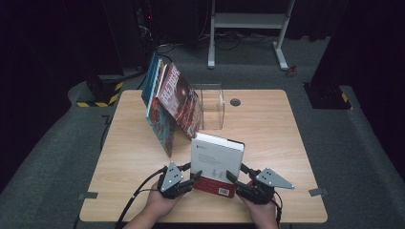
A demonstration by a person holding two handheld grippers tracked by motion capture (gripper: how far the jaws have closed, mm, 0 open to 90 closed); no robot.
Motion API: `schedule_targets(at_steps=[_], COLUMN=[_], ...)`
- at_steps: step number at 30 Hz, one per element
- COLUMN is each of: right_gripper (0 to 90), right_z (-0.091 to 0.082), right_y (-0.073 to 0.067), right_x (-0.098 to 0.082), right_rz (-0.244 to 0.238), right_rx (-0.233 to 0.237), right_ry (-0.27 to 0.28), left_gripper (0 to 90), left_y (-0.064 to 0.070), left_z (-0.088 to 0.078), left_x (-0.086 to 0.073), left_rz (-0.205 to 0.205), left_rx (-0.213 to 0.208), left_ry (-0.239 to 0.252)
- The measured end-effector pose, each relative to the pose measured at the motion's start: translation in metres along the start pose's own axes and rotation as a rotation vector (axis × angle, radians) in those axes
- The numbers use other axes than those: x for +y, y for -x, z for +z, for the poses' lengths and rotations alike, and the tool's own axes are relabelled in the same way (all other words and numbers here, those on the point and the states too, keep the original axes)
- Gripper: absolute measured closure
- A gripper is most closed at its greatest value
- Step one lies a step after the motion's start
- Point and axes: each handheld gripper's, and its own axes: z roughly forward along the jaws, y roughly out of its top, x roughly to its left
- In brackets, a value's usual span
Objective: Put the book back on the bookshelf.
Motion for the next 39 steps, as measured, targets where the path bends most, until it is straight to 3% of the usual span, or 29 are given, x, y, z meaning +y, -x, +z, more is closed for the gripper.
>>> schedule_targets(at_steps=[3,20,25,29,32,34,39], right_gripper=[44.4,45.8,46.0,46.0,46.2,46.9,47.9], right_z=[-0.002,-0.005,-0.005,-0.005,-0.005,-0.004,-0.001], right_y=[-0.003,0.002,0.002,0.002,0.001,-0.001,-0.012], right_x=[0.000,-0.005,-0.005,-0.005,-0.005,-0.006,-0.008], right_rz=[-0.042,-0.052,-0.052,-0.056,-0.060,-0.074,-0.196], right_rx=[-0.010,0.025,0.028,0.028,0.029,0.036,0.062], right_ry=[0.007,0.030,0.030,0.031,0.031,0.034,0.028], left_gripper=[57.4,58.0,53.6,43.7,41.3,40.0,36.4], left_y=[0.001,0.003,-0.005,-0.014,-0.014,-0.013,-0.011], left_z=[0.000,-0.004,-0.008,-0.005,-0.001,0.000,-0.004], left_x=[-0.001,-0.007,-0.008,-0.008,-0.009,-0.010,-0.010], left_rz=[0.005,-0.006,-0.065,-0.154,-0.167,-0.161,-0.153], left_rx=[0.008,0.024,0.032,-0.011,-0.038,-0.050,-0.080], left_ry=[-0.001,-0.008,0.002,-0.015,-0.028,-0.035,-0.023])
